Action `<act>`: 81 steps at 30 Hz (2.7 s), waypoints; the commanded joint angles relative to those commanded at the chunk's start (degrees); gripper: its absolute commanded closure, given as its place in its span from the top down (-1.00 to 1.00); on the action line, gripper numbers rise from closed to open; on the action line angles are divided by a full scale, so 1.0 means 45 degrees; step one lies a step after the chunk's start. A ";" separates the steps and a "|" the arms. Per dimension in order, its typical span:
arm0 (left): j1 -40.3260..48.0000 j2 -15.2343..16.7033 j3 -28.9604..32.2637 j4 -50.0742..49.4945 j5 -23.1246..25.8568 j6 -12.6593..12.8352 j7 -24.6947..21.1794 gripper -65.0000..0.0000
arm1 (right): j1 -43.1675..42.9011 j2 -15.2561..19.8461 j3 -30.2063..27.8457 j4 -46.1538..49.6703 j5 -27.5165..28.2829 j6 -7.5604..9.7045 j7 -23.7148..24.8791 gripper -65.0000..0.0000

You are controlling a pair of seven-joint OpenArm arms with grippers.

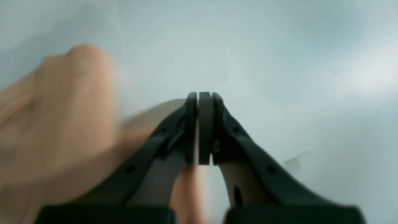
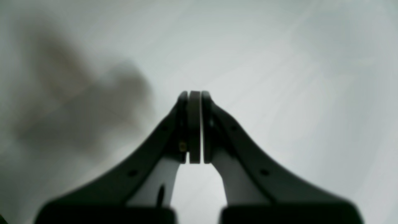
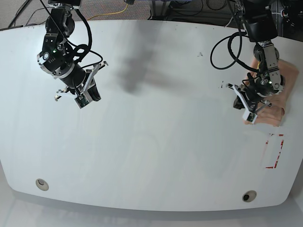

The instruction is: Layout the t-shirt on the table in an organized manner, then fold the t-shirt properly

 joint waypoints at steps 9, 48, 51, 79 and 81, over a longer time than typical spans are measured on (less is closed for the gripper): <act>0.0918 -0.0938 -0.0938 0.0000 -0.0059 -0.0020 -0.0469 -1.00 | -0.0254 -0.0059 0.0000 0.0020 -0.0020 0.0000 0.0000 -0.99; 0.1035 -0.0332 -0.0781 0.3556 0.0000 -0.0332 -0.1211 -1.00 | -0.0254 -0.0098 -0.0078 0.0137 -0.0860 0.0000 0.1465 -0.99; 0.1114 0.0274 -0.0176 0.4122 0.0020 0.0215 -0.2481 -1.00 | -0.0234 -0.0508 -0.0078 0.0000 -0.1797 0.0000 0.2735 -0.99; 0.8283 0.1172 0.1524 0.7209 0.0020 0.3009 -0.8303 -1.00 | -0.5587 -0.3419 0.1993 -0.0078 -0.4063 0.0000 0.9651 -0.99; 0.9026 0.1172 0.1328 0.7697 0.0020 0.3009 -0.7932 -1.00 | -0.6212 -0.3438 0.2012 0.0000 -0.3751 0.0000 0.9748 -0.99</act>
